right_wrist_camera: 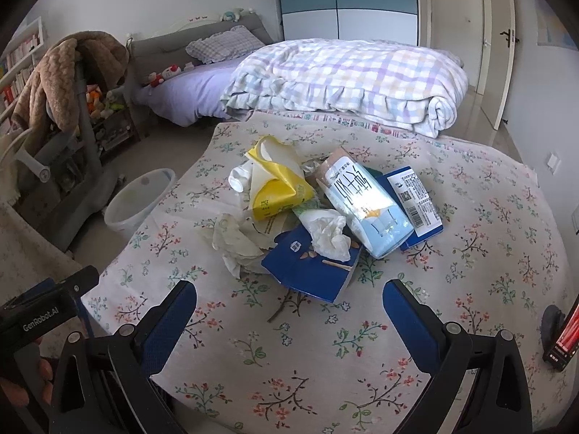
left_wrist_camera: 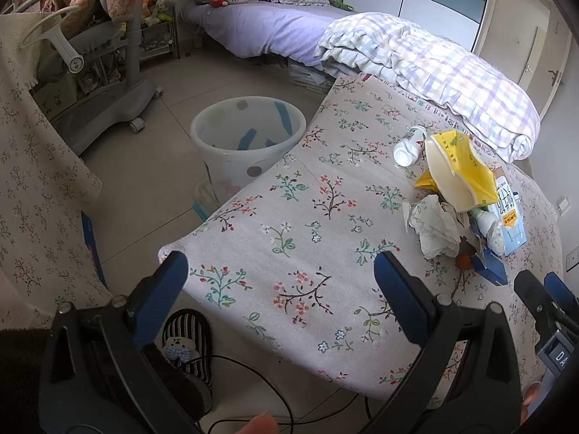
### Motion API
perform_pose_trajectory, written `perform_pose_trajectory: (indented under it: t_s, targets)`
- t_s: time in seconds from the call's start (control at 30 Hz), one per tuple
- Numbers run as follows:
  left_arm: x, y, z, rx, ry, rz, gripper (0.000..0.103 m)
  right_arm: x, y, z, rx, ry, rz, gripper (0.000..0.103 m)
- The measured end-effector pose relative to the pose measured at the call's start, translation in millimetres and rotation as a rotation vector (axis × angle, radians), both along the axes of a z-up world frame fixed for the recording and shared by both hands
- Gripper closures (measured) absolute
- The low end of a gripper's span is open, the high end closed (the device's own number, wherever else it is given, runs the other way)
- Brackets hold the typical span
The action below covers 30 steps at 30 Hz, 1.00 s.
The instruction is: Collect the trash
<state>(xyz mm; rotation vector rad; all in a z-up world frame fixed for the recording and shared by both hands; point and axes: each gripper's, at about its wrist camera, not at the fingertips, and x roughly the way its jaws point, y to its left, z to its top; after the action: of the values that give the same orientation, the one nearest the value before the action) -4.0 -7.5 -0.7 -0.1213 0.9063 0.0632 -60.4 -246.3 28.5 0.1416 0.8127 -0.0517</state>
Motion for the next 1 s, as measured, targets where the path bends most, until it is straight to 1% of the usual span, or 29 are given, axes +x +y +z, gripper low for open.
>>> perform_pose_trajectory:
  t_s: [0.6, 0.7, 1.0]
  targets:
    - [0.4, -1.1, 0.0, 0.002, -0.005, 0.002, 0.001, 0.2, -2.3, 2.7, 0.003, -0.017, -0.004, 0.0]
    - [-1.4, -0.4, 4.5, 0.001, -0.006, 0.0, 0.001, -0.2, -2.4, 2.8, 0.004, -0.018, -0.006, 0.0]
    - [-3.7, -1.0, 5.1, 0.005, -0.011, -0.004, 0.001, -0.2, -2.2, 3.8, 0.0, -0.021, -0.003, 0.0]
